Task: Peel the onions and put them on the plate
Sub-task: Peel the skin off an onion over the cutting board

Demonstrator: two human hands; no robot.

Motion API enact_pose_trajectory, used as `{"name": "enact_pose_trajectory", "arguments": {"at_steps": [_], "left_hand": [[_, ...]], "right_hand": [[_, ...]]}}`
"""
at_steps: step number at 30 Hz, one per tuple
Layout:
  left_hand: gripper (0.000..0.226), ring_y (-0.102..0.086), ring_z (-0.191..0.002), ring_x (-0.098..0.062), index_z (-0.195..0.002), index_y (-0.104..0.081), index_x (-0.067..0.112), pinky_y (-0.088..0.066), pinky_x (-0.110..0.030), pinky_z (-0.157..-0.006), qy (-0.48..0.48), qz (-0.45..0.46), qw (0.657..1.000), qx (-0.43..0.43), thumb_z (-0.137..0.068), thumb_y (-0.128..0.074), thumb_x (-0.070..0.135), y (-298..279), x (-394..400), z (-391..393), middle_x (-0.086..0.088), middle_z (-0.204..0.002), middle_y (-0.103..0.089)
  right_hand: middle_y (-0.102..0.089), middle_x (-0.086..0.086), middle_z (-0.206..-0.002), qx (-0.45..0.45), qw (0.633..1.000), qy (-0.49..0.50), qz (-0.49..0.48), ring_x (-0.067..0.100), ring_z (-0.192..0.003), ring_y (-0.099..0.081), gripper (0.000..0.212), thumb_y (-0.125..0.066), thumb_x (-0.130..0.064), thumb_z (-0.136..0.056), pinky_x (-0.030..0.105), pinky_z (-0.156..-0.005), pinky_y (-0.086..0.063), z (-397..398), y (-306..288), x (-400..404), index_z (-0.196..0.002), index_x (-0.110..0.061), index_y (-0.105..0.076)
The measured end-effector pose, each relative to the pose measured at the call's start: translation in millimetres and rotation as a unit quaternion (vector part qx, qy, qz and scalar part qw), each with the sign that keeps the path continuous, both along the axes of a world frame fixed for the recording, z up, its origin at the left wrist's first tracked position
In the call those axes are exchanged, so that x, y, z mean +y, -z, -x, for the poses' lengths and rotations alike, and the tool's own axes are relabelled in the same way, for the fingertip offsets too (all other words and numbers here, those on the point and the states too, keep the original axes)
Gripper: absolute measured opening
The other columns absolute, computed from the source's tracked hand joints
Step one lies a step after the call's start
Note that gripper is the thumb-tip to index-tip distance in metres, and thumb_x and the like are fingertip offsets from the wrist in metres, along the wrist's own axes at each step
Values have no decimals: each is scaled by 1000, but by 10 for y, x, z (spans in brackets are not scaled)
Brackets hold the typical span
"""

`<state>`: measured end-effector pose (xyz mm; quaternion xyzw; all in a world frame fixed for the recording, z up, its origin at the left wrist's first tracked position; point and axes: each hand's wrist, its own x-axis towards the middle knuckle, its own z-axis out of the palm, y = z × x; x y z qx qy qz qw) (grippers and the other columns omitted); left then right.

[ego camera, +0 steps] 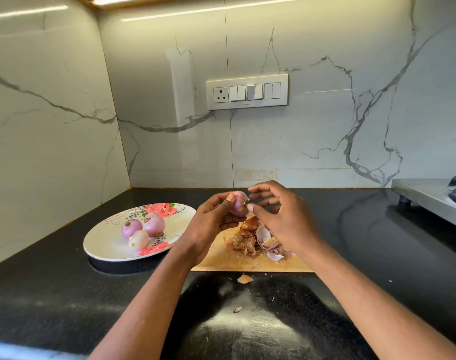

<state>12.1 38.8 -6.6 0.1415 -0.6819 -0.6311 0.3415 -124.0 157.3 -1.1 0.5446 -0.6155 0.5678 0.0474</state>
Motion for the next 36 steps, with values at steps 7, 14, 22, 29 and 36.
{"name": "enact_pose_trajectory", "arguments": {"at_steps": [7, 14, 22, 29, 36], "left_hand": [[38, -71, -105, -28, -126, -66, 16, -55, -31, -91, 7, 17, 1000, -5, -96, -55, 37, 4, -2, -4, -12, -112, -75], [42, -71, -104, -26, -127, -66, 15, -55, -32, -91, 11, 3, 1000, 9, -93, -57, 38, 2, 2, -11, -13, -112, -75], [38, -74, -96, -16, -129, -63, 14, -53, -29, -88, -3, -8, 1000, 17, -97, -57, 32, -9, -8, -18, -6, -109, -76], [37, -71, -102, -20, -127, -68, 16, -53, -32, -92, 37, -2, 999, 6, -96, -57, 33, -12, 14, -14, -11, -115, -74], [31, -70, -104, -25, -129, -65, 14, -56, -32, -94, 61, -26, 998, 7, -107, -45, 21, -13, 27, -7, -16, -119, -72]], "right_hand": [[-76, -14, -93, 57, 998, 6, 37, -4, -84, -69, 37, -84, -17, -81, 10, -66, -51, -36, 9, 11, -114, -22, -68], [-67, -15, -91, 86, 996, 21, -16, 7, -75, -62, 25, -73, -20, -92, 36, -65, -55, -49, 24, -3, -111, -28, -57], [-65, -19, -93, 52, 995, 53, -71, -10, -80, -61, 19, -61, -12, -99, 8, -60, -44, 79, 62, -7, -108, -29, -59], [-71, -15, -92, -6, 1000, 19, 6, -3, -87, -65, 13, -73, -34, -91, 13, -71, -52, -3, 8, -4, -101, -26, -70], [-72, -14, -88, -26, 999, 41, 8, -1, -83, -67, 13, -71, -16, -93, 22, -72, -58, 87, 21, -31, -96, -28, -71]]}}
